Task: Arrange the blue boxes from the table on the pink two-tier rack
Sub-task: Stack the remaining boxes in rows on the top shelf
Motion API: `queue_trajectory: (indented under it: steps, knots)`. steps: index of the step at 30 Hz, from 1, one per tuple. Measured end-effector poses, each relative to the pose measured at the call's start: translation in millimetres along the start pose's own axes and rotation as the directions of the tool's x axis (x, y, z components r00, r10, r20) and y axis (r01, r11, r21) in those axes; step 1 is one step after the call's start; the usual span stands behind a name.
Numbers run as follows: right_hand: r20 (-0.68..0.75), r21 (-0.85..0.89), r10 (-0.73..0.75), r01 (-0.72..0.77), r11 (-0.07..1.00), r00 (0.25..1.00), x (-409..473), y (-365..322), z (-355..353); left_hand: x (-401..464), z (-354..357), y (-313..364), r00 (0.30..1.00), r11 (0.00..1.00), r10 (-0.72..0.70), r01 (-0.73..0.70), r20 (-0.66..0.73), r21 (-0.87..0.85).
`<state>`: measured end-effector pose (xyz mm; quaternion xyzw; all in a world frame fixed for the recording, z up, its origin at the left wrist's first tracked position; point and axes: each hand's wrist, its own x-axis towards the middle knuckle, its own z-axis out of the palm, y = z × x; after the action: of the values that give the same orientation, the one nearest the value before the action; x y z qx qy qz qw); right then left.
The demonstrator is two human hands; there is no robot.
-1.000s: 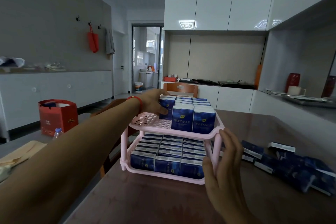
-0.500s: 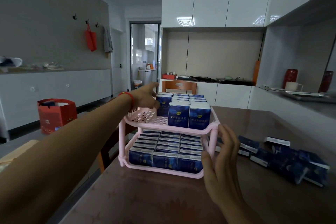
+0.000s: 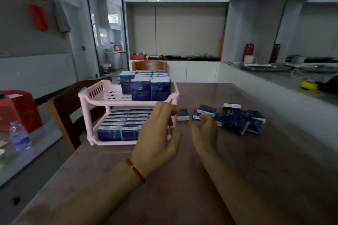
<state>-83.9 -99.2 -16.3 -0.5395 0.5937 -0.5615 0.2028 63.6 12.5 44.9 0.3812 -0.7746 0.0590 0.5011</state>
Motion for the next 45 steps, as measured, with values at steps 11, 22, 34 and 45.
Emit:
queue_trajectory:
  steps: [11, 22, 34, 45]
  knots:
    - [0.103, -0.835, -0.372, 0.284, 0.472, 0.922, 74.0, 82.3, -117.6, -3.7, 114.1, -20.7, 0.940, 0.988, -0.143, 0.153, 0.311, -0.008]
    - [0.122, -0.294, -0.309, 0.332, 0.897, 0.943, 63.8, 61.2, -125.8, -2.8, 117.3, -31.2, 0.942, 0.947, -0.230, 0.275, 0.246, -0.167]
    - [0.084, -0.260, -0.195, 0.210, 0.942, 0.977, 61.4, 64.9, -128.6, -5.5, 110.1, -16.1, 0.836, 0.795, -0.427, 0.528, 0.344, -0.299]
    - [0.150, -0.685, -0.007, 0.109, 0.721, 0.989, 79.6, 91.5, -133.3, -4.6, 110.4, -17.8, 0.727, 0.583, -0.567, 0.686, 0.387, -0.434]
